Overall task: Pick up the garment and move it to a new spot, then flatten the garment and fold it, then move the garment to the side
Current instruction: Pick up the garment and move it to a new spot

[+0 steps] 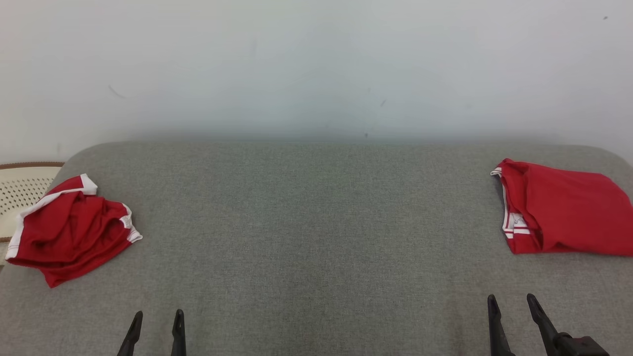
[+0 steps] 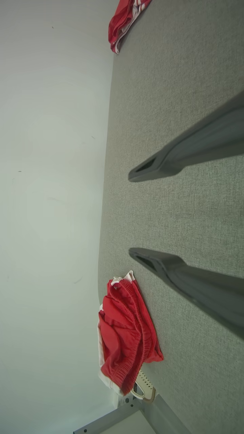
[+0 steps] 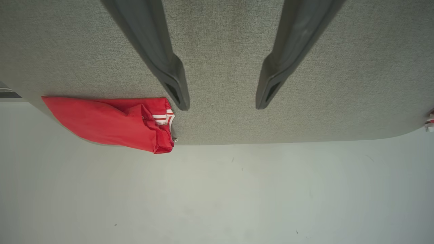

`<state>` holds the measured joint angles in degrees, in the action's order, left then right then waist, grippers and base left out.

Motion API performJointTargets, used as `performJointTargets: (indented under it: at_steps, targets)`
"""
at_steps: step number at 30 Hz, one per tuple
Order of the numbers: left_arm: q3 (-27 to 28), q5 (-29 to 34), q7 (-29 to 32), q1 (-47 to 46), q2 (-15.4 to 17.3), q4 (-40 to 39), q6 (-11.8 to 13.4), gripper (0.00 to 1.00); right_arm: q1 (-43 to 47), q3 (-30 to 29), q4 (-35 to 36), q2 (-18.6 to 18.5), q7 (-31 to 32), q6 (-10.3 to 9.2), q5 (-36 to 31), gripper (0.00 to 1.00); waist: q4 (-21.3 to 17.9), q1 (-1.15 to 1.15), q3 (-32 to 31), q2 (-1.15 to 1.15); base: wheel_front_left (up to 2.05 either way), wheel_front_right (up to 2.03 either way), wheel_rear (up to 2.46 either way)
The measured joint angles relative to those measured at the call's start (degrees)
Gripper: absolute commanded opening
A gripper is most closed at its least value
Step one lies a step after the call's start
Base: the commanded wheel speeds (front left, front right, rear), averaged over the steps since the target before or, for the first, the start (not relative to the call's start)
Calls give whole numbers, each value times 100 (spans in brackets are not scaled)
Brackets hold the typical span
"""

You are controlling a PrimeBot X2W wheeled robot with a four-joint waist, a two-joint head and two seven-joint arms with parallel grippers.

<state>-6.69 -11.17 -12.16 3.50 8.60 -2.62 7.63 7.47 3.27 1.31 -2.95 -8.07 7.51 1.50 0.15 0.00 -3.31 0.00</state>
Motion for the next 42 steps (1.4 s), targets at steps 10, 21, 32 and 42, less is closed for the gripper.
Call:
performJointTargets:
  at_steps: [10, 21, 32, 42]
  targets:
    - [-66, -16, 25, -3, 24, 25, 54, 100, 33, -38, -29, 0, -29, 0, 59, 100, 206, 0, -31, 0, 0, 0, 0]
    - [9, -23, 101, -5, 124, 2, 132, 100, 70, -43, -110, 1, -102, 0, 167, 100, 842, 0, -57, 0, 0, 0, 0]
    - [165, -60, 194, 8, 319, -85, 208, 100, 68, 16, -272, 1, -204, 0, 359, 100, 1813, 0, -81, 0, 0, 0, 0]
    - [301, -99, 218, 151, 375, -267, 359, 100, -29, 143, -380, 3, -261, 0, 411, 100, 2556, 0, -97, 0, 0, 0, 0]
